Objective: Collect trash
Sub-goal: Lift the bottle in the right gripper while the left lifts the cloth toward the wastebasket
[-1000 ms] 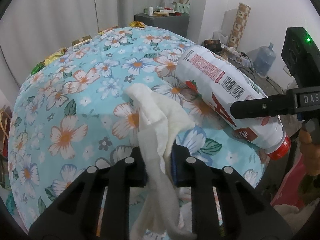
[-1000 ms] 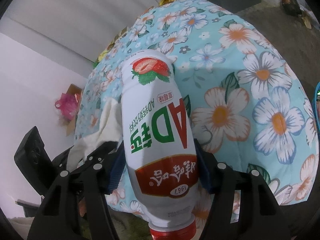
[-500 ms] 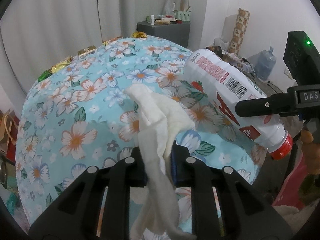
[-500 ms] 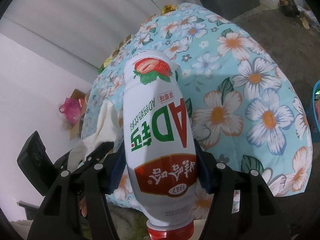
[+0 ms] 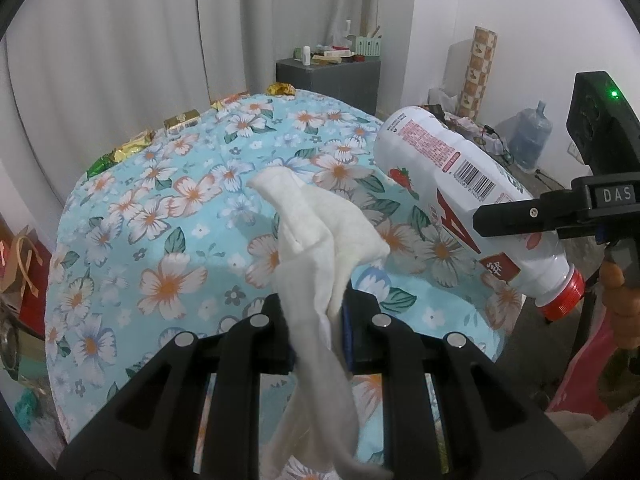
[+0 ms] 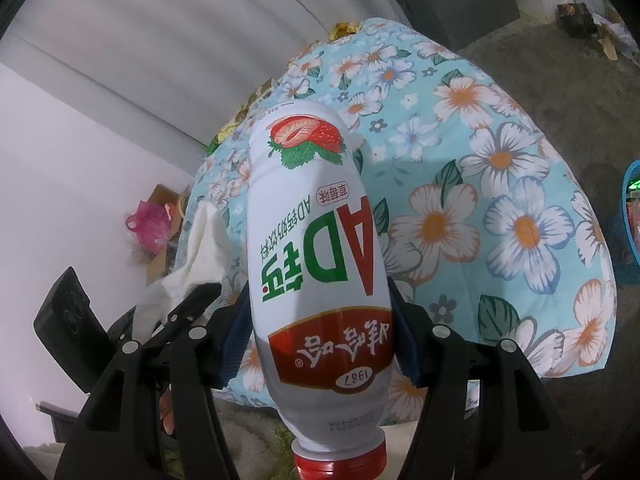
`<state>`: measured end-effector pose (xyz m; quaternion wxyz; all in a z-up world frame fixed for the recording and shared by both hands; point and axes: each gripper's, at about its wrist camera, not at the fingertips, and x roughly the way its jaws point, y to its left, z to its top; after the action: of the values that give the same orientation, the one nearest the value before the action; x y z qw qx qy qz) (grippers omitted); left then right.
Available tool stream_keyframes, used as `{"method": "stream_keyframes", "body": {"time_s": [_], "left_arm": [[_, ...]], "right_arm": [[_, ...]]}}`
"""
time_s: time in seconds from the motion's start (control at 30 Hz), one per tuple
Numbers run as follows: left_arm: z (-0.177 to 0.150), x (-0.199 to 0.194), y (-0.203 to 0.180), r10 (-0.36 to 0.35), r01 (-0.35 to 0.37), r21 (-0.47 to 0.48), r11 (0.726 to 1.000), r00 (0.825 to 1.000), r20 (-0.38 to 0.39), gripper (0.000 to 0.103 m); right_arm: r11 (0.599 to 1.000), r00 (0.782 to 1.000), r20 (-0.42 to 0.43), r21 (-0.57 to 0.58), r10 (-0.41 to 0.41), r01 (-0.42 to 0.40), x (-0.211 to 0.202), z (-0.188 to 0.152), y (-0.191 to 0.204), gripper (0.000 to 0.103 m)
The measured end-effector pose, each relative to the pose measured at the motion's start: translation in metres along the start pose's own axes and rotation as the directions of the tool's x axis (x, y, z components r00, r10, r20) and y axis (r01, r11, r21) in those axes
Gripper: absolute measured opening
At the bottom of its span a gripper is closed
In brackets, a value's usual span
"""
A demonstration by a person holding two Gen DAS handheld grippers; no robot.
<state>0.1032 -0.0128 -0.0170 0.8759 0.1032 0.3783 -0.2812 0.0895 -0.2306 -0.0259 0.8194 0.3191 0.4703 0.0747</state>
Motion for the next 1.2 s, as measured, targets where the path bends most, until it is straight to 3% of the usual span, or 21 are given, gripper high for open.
{"method": "stream_keyframes", "body": {"time_s": [0.57, 0.93, 1.2], "left_arm": [[0.01, -0.034, -0.011, -0.046, 0.044, 0.024, 0.999, 0.996, 0.083, 0.015], [0.043, -0.034, -0.042, -0.138, 0.129, 0.09, 0.988, 0.986, 0.097, 0.015], [0.087, -0.007, -0.093, -0.28, 0.271, 0.148, 0.951, 0.959, 0.043, 0.015]], "right_arm": [[1.0, 0.997, 0.072, 0.002, 0.024, -0.024, -0.031, -0.015, 0.009, 0.06], [0.997, 0.986, 0.162, 0.057, 0.039, -0.049, -0.069, -0.024, -0.019, 0.06], [0.983, 0.965, 0.26, 0.168, 0.026, -0.072, -0.106, -0.028, -0.072, 0.06]]}}
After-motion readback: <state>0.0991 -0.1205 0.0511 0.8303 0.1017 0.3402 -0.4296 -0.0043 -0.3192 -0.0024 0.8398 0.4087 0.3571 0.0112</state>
